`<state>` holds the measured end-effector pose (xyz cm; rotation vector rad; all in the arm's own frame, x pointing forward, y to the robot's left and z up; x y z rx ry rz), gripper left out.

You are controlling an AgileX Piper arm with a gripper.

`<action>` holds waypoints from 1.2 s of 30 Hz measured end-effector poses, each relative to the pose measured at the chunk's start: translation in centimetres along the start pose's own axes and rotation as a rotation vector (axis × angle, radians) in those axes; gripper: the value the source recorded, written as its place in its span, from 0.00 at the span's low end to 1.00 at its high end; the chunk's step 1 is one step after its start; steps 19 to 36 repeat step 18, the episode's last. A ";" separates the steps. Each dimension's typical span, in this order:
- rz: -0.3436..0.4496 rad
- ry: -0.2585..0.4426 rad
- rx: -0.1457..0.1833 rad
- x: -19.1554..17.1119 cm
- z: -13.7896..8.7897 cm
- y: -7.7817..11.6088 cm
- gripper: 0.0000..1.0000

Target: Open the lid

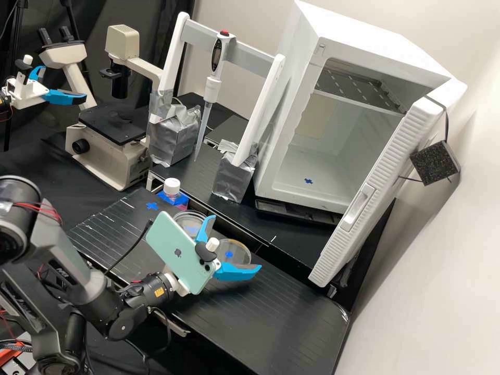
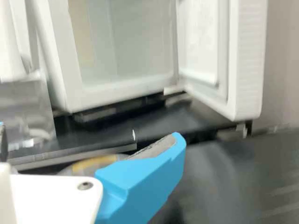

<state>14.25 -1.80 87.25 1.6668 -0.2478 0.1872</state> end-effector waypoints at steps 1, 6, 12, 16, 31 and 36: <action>0.018 0.019 -0.004 -0.1 -0.4 0.1 1.00; 0.089 0.168 0.018 -0.3 -3.5 -0.2 1.00; 0.006 0.330 0.068 -0.6 -6.6 -2.8 1.00; -0.074 0.358 0.054 -0.7 -7.5 -4.6 1.00; -0.108 0.356 0.038 -0.7 -7.6 -5.3 1.00; -0.108 0.356 0.038 -0.7 -7.6 -5.3 1.00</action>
